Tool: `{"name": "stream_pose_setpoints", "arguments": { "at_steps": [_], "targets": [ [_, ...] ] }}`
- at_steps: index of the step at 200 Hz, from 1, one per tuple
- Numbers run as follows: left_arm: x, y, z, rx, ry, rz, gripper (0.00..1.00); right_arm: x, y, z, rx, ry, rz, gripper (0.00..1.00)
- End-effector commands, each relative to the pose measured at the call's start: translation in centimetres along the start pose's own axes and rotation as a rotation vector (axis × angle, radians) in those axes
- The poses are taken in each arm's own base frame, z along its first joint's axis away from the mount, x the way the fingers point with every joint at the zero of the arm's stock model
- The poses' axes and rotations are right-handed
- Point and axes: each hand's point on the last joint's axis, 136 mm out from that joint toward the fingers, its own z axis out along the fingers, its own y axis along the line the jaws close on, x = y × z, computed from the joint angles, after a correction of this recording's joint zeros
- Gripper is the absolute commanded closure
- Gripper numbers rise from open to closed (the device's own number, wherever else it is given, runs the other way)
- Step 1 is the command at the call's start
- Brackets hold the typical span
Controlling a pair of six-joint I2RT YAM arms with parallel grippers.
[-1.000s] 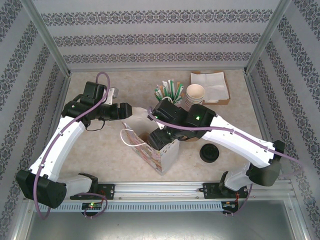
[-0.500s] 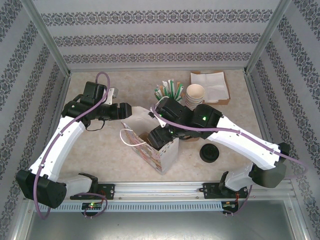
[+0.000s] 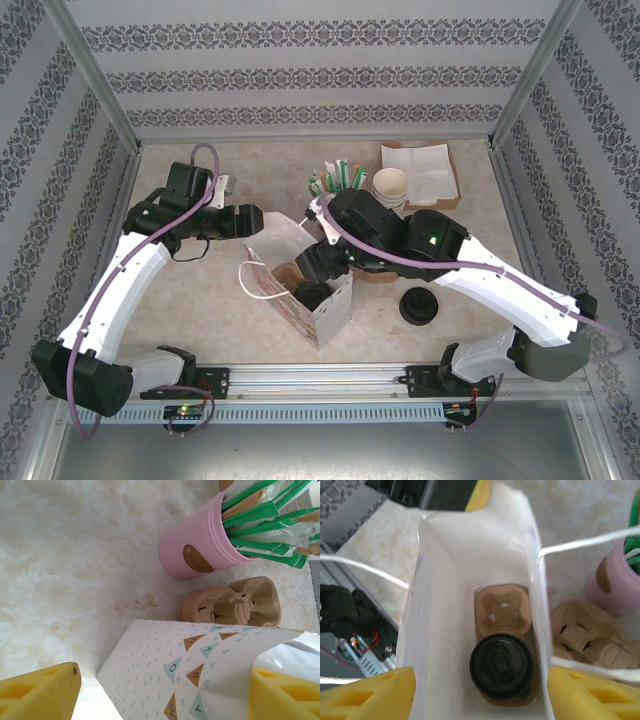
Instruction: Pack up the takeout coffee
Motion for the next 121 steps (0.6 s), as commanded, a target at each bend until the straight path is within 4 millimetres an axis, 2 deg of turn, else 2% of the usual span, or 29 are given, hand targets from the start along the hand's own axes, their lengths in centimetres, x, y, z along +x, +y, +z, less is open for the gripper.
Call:
{"name": "stream_pose_setpoints", "arguments": {
  "at_steps": [1,23,48,79,99,121],
  "targets": [
    [-1.1,-0.8,-0.5,0.013,-0.034,0.014,0.19,-2.7,-1.6,-2.7,0.082,-0.157,0.004,0.31],
    [-1.5,-0.9,-0.6,0.004,-0.038,0.018,0.19,-3.7,-4.7,-4.3,0.155,-0.252,0.055,0.32],
    [-1.9,-0.7,-0.8,-0.015,-0.053,0.025,0.19,-4.0,-8.6,-5.1,0.219,-0.305,0.118,0.32],
    [-2.5,-0.8,-1.5,-0.028,-0.072,0.026,0.19,-4.3,-12.8,-4.8,0.260,-0.313,0.178,0.36],
    [-3.0,-1.2,-2.3,-0.025,-0.093,0.022,0.17,-5.2,-14.1,-4.1,0.202,-0.335,0.208,0.40],
    [-3.7,-2.0,-3.4,-0.003,-0.133,0.019,0.15,-6.4,-15.8,-3.1,0.151,-0.344,0.228,0.51]
  ]
}}
